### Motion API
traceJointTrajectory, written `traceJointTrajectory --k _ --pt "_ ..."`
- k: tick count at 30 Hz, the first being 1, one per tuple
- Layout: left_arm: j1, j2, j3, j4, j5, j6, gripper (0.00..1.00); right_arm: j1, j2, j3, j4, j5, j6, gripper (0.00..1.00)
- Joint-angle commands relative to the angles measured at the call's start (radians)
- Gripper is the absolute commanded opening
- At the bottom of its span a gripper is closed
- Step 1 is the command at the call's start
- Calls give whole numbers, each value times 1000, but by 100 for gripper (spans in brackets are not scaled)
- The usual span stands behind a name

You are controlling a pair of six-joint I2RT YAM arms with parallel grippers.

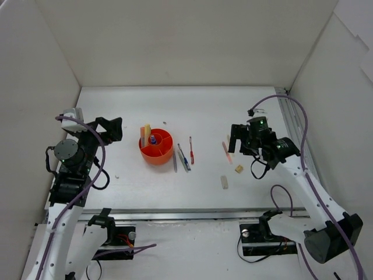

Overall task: Sort the stationery into containers
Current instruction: Pick up the pen from the center of the board.

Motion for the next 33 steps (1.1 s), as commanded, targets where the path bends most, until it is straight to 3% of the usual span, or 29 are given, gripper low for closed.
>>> traceJointTrajectory --k 1,6,10,16,25,33 --pt "1 5 45 -326 -100 -41 99 -7 88 -10 46 26 24 98" --pt "-8 -58 30 -376 -120 -69 99 -9 240 18 54 83 50 98" --pt "-8 -81 14 -419 -246 -87 99 -12 376 85 61 125 86 98" --pt "-8 -103 8 -450 -272 -89 99 -9 563 124 141 -113 2 87" --pt "-8 -106 -13 -409 -243 -60 99 -10 657 69 207 -96 -29 82" --pt "-8 -89 -13 -389 -220 -55 99 -10 722 50 241 -96 -40 70"
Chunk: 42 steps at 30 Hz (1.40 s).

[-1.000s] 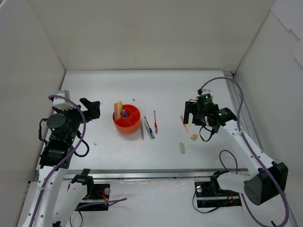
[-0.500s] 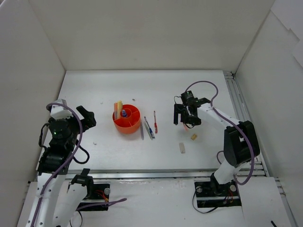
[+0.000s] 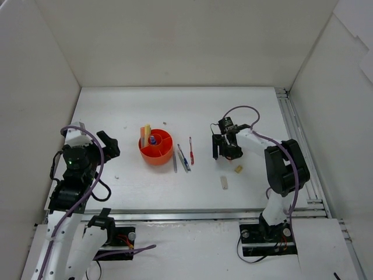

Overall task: Sort the stationery into containers
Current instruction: Pick up the pen from the center of the board.

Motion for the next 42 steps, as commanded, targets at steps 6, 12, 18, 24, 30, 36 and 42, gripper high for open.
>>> traceJointTrajectory --k 6,12,18,24,30,36,42 --pt "-4 12 2 97 62 26 99 -5 -9 -50 47 -12 -8 54" --pt "-4 12 -18 134 152 58 99 -2 -65 -88 50 -37 -8 17" --pt "-4 28 -33 191 328 128 99 1 -135 -102 48 -106 -25 3" --pt "-4 43 -73 298 691 285 99 1 -206 -72 -7 -377 -57 0" --pt "-87 63 -153 430 950 519 99 52 -232 -9 -228 -601 -111 0" --pt "-378 276 -21 295 797 752 99 93 -188 44 -366 -916 -121 0" --pt "-587 434 46 281 646 863 97 113 -184 97 -444 -1054 -132 0"
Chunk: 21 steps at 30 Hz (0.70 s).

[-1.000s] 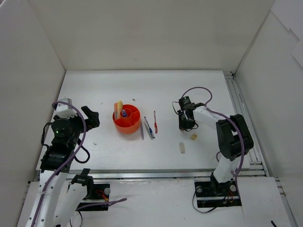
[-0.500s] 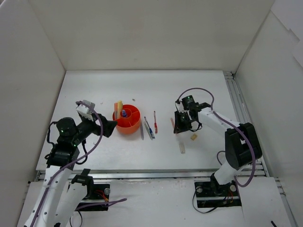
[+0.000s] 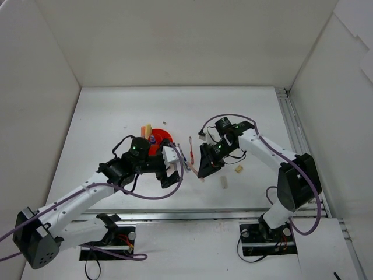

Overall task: Sort the stationery into containers
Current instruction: Pick up the pen from the center of the board.

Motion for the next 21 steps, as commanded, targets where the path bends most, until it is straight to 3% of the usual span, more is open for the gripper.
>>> traceJointTrajectory --k 1,11,21 --pt "-48 54 75 15 -75 130 97 8 -7 60 -92 -163 -18 0" --pt "-186 185 173 20 -207 179 94 39 13 93 -110 -215 4 0" --pt "-226 258 207 12 -234 216 85 45 21 135 -117 -290 30 0"
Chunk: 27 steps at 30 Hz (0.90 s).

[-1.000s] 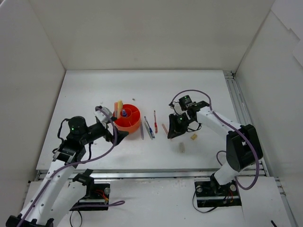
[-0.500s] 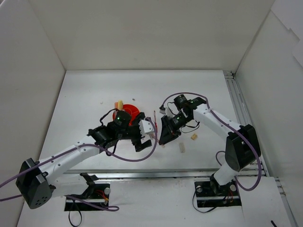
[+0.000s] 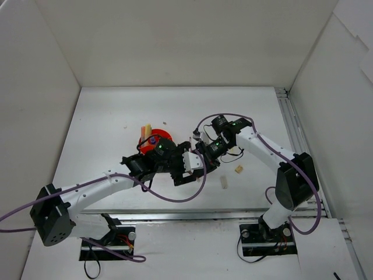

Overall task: Sort the stationery into containers
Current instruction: Pick up the pen from the center of the board, then place the pen in the storage box.

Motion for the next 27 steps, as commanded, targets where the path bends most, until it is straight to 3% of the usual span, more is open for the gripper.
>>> traceJointTrajectory --k 1,3,6,7,8,13,15,18,19,20,27 --pt "-18 11 77 27 -17 37 82 10 -2 54 -35 -75 24 0" --pt "-27 24 83 24 -22 40 77 10 -2 54 -35 -78 31 0" --pt "-36 24 91 30 -20 45 49 10 0 53 -36 -58 35 0" --pt "-36 22 88 32 -17 46 44 10 0 53 -36 -52 40 0" --pt "-36 13 84 38 -12 43 31 10 3 53 -36 -45 40 0" --pt "-36 -18 59 75 -12 40 9 10 10 68 -38 -20 47 0" --pt "-36 -33 41 104 -17 29 0 9 12 77 -38 -9 46 17" --pt "-36 -54 10 159 -66 -3 0 3 -5 106 -41 -11 32 47" --pt "-36 -62 -1 177 -78 -15 0 -7 -17 129 -41 -3 31 63" --pt "-21 -82 -22 226 -84 -27 0 -25 -48 142 -41 64 32 97" --pt "125 -281 -214 519 -66 -196 0 -91 -183 145 -18 469 116 98"
